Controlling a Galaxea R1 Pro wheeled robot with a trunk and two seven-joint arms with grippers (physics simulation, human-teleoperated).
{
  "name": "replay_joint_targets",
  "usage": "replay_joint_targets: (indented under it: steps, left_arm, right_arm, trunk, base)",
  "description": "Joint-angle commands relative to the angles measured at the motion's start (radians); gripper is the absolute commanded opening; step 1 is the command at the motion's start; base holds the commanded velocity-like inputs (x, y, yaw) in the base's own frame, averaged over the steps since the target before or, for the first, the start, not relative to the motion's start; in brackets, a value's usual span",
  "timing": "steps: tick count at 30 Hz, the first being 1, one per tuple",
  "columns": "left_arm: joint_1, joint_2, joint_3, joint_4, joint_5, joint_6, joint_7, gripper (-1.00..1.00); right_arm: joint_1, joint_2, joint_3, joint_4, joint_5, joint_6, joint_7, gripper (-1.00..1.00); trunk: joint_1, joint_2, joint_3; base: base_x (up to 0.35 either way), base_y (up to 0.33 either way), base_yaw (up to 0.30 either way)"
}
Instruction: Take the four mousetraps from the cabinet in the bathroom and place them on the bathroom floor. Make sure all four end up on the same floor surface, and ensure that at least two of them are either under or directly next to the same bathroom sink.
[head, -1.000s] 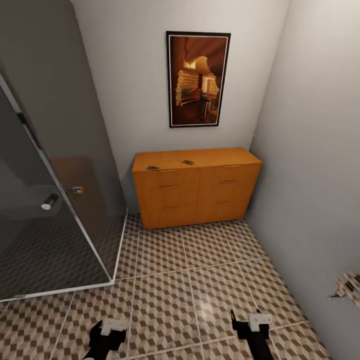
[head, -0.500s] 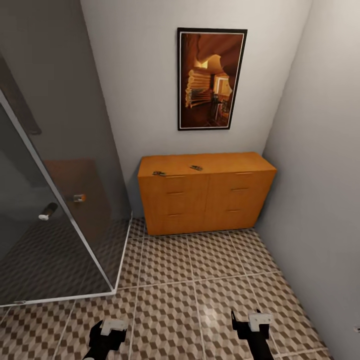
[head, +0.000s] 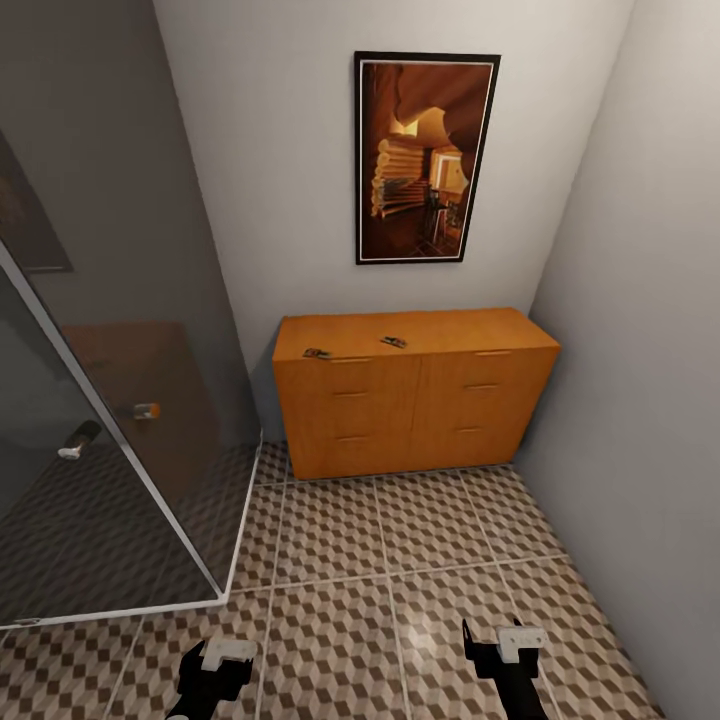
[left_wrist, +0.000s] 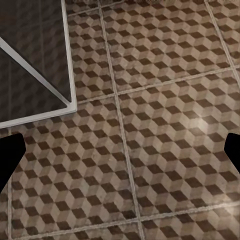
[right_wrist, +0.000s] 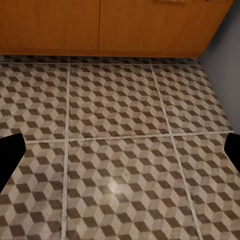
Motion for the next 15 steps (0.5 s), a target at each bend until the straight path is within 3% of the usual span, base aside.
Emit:
replay_joint_targets:
  steps: [1,10,15]
  left_arm:
    - [-0.001,-0.001,-0.008,0.003,0.004,-0.005,0.003,1.00]
    - [-0.002,-0.001,-0.009,0.003,0.004,-0.005,0.003,1.00]
    - [-0.001,-0.001,-0.009,0.003,0.004,-0.005,0.002,1.00]
  right_arm:
    - [-0.001,0.000,0.004,0.001,0.007,-0.001,-0.010,1.00]
    - [-0.001,-0.001,0.004,0.001,0.007,-0.002,-0.010,1.00]
    - [-0.001,-0.001,0.004,0.001,0.007,-0.002,-0.011,1.00]
  trunk:
    - [0.001,-0.002,-0.002]
    - [0.001,-0.002,-0.002]
    - [0.001,-0.002,-0.002]
  base:
    - [0.015,-0.001,0.000]
    - [0.007,-0.001,0.000]
    - [0.144,-0.081,0.000]
